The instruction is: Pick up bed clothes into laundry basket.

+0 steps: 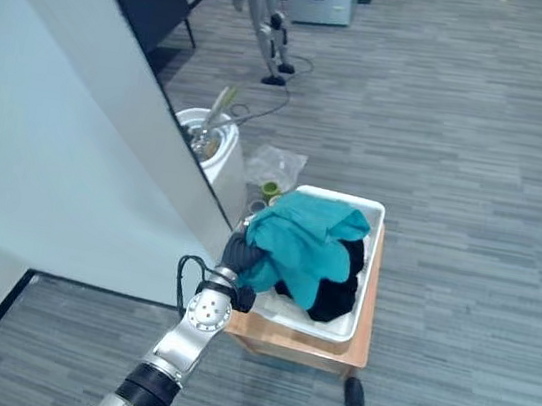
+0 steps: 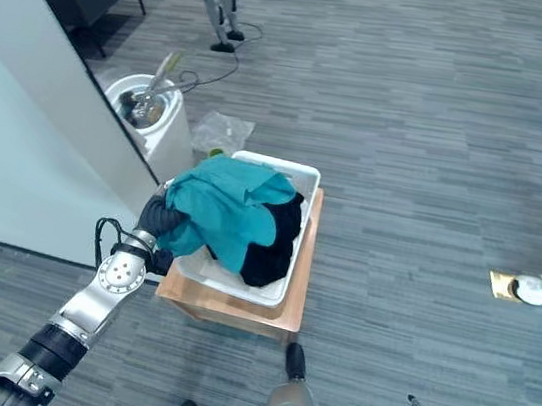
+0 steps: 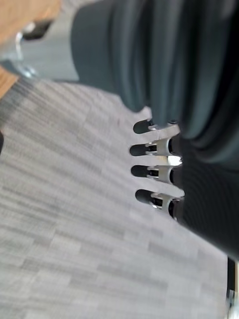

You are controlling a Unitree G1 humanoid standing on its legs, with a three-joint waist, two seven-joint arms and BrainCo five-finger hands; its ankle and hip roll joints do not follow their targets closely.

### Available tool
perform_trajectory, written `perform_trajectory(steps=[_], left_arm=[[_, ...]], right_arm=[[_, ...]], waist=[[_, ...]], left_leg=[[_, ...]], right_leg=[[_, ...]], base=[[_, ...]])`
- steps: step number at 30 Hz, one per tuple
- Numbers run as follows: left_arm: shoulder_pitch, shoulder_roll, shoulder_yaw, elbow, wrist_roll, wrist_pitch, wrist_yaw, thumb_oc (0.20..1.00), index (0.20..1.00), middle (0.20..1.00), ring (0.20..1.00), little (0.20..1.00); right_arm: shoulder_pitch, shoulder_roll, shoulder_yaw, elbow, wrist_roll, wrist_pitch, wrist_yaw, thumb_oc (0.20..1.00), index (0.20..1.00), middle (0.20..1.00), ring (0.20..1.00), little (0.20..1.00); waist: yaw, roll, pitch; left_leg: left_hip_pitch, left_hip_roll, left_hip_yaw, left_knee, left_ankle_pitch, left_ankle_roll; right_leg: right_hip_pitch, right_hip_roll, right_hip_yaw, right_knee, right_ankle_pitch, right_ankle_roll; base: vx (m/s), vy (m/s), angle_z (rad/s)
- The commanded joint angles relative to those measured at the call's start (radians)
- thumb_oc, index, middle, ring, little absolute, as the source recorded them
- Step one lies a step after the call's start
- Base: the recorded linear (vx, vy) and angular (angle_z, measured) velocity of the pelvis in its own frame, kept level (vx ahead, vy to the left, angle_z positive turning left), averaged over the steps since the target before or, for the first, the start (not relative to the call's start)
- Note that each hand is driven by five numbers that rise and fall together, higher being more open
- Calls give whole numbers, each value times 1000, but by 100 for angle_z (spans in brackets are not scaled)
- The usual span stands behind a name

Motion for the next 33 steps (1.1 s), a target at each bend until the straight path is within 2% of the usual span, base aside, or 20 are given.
perform_trajectory(steps=[1, 2, 3, 4, 5, 7, 8, 9, 10, 14, 17, 18, 19, 21, 22, 24, 25, 26, 33], left_arm=[[-189, -24, -14, 261, 54, 11, 91, 200, 200, 200, 200, 200], [-229, -34, -26, 344, 52, 20, 103, 200, 200, 200, 200, 200], [-232, -34, -26, 347, 52, 19, 103, 200, 200, 200, 200, 200], [-342, -64, -53, 541, 42, 36, 122, 200, 200, 200, 200, 200], [-343, -64, -53, 541, 42, 36, 122, 200, 200, 200, 200, 200], [-472, -71, -89, 711, 15, 38, 119, 200, 200, 200, 200, 200], [-473, -72, -89, 712, 14, 38, 119, 200, 200, 200, 200, 200], [-498, -67, -89, 749, 5, 35, 116, 445, 445, 445, 445, 445], [-522, -60, -81, 786, -21, 25, 116, 1000, 1000, 1000, 1000, 1000], [-540, -65, -60, 773, -87, 0, 128, 1000, 1000, 1000, 1000, 1000], [-554, -62, -65, 695, -127, -29, 148, 1000, 1000, 1000, 1000, 1000], [-540, -50, -71, 615, -143, -43, 126, 1000, 1000, 1000, 1000, 1000], [-540, -50, -71, 615, -143, -43, 126, 1000, 1000, 1000, 1000, 1000], [-504, -23, -56, 457, -160, -55, 130, 1000, 1000, 1000, 1000, 1000], [-503, -23, -56, 456, -160, -54, 130, 1000, 1000, 1000, 1000, 1000], [-433, -9, -17, 305, -171, -67, 141, 1000, 1000, 1000, 1000, 1000], [-433, -9, -17, 305, -171, -67, 141, 1000, 1000, 1000, 1000, 1000], [-282, -16, 26, 108, -172, -83, 128, 1000, 1000, 1000, 1000, 1000], [-7, -35, 126, -145, -222, -131, 80, 1000, 1000, 1000, 1000, 1000]], right_arm=[[-76, 18, 14, 1, 86, -36, -5, 1000, 1000, 1000, 1000, 1000], [-81, 20, 21, 1, 106, -42, -5, 1000, 1000, 1000, 1000, 1000], [-83, 20, 21, 2, 106, -42, -5, 1000, 1000, 1000, 1000, 1000], [-109, 19, 42, 1, 156, -56, -5, 1000, 1000, 1000, 1000, 1000], [-109, 19, 42, 1, 156, -56, -5, 1000, 1000, 1000, 1000, 1000], [-121, 11, 78, -26, 200, -75, 2, 1000, 1000, 1000, 1000, 1000], [-121, 11, 78, -25, 200, -75, 2, 1000, 1000, 1000, 1000, 1000], [-117, 20, 93, -35, 220, -82, 11, 1000, 1000, 1000, 1000, 1000], [-103, 39, 107, -51, 256, -101, 30, 1000, 1000, 1000, 1000, 1000], [-103, 61, 127, -49, 275, -113, 33, 1000, 1000, 1000, 1000, 1000], [-109, 58, 132, -69, 290, -126, 31, 1000, 1000, 1000, 1000, 1000], [-111, 42, 123, -117, 297, -134, 37, 1000, 1000, 1000, 1000, 1000], [-111, 42, 123, -117, 297, -134, 37, 1000, 1000, 1000, 1000, 1000], [-96, 30, 107, -216, 292, -149, 44, 1000, 1000, 1000, 1000, 1000], [-95, 30, 108, -217, 292, -148, 44, 1000, 1000, 1000, 1000, 1000], [-66, 25, 82, -334, 273, -157, 44, 1000, 1000, 1000, 1000, 1000], [-66, 25, 82, -334, 273, -157, 44, 1000, 1000, 1000, 1000, 1000], [-56, 21, 47, -455, 240, -164, 32, 1000, 1000, 1000, 1000, 1000], [-87, 13, -2, -647, 209, -172, 32, 1000, 1000, 1000, 1000, 1000]], waist=[[-20, -40, 16], [-27, -41, 18], [-25, -40, 16], [-46, -41, 27], [-46, -41, 26], [-82, -42, 43], [-81, -42, 42], [-89, -41, 42], [-97, -42, 39], [-96, -39, 36], [-94, -37, 44], [-89, -35, 45], [-89, -35, 45], [-76, -36, 39], [-76, -36, 40], [-63, -41, 37], [-63, -41, 37], [-34, -49, 25], [30, -72, -6]], left_leg=[[11, 23, -36, 13, 15, -22], [6, 23, -34, 13, 16, -22], [2, 24, -33, 13, 19, -23], [-26, 23, -31, 13, 24, -26], [-27, 23, -31, 13, 24, -26], [-78, 25, -24, 13, 32, -33], [-79, 25, -24, 13, 32, -33], [-96, 29, -15, 13, 36, -37], [-124, 38, 1, 13, 44, -44], [-137, 47, 14, 13, 51, -48], [-117, 49, 13, 13, 53, -50], [-99, 48, 11, 13, 50, -49], [-99, 48, 11, 13, 50, -49], [-70, 44, 4, 13, 45, -46], [-69, 44, 4, 13, 45, -46], [-48, 40, -6, 13, 37, -41], [-48, 40, -6, 13, 37, -41], [-24, 37, -18, 13, 26, -37], [6, 34, -47, 13, 11, -26]], right_leg=[[114, -52, -16, 23, -153, 68], [105, -53, -12, 23, -149, 69], [100, -51, -10, 23, -146, 67], [63, -53, -2, 23, -132, 72], [62, -53, -2, 23, -132, 72], [-2, -55, 5, 23, -114, 84], [-4, -55, 5, 23, -113, 84], [-27, -53, 8, 23, -108, 87], [-64, -51, 12, 23, -100, 92], [-79, -49, 5, 23, -102, 93], [-55, -51, -4, 23, -108, 91], [-33, -53, -7, 23, -112, 89], [-33, -53, -7, 23, -112, 89], [6, -56, -17, 23, -116, 86], [7, -56, -17, 23, -116, 86], [34, -58, -24, 23, -120, 83], [34, -58, -24, 23, -120, 83], [70, -59, -31, 23, -130, 78], [123, -58, -50, 23, -146, 68]], base=[[10, -1, -9], [-3, -9, -16], [-38, -8, -17], [-41, -8, -19], [-70, 1, -9], [-82, -4, -14], [-68, -13, -9], [-39, -25, -13], [-38, -25, -14], [2, -29, -17], [3, 0, 1], [5, 3, 3], [0, 0, 0], [21, -7, 3], [1, -1, 7], [11, -9, 14], [31, -10, 24], [28, -8, 21], [22, -7, 14]])
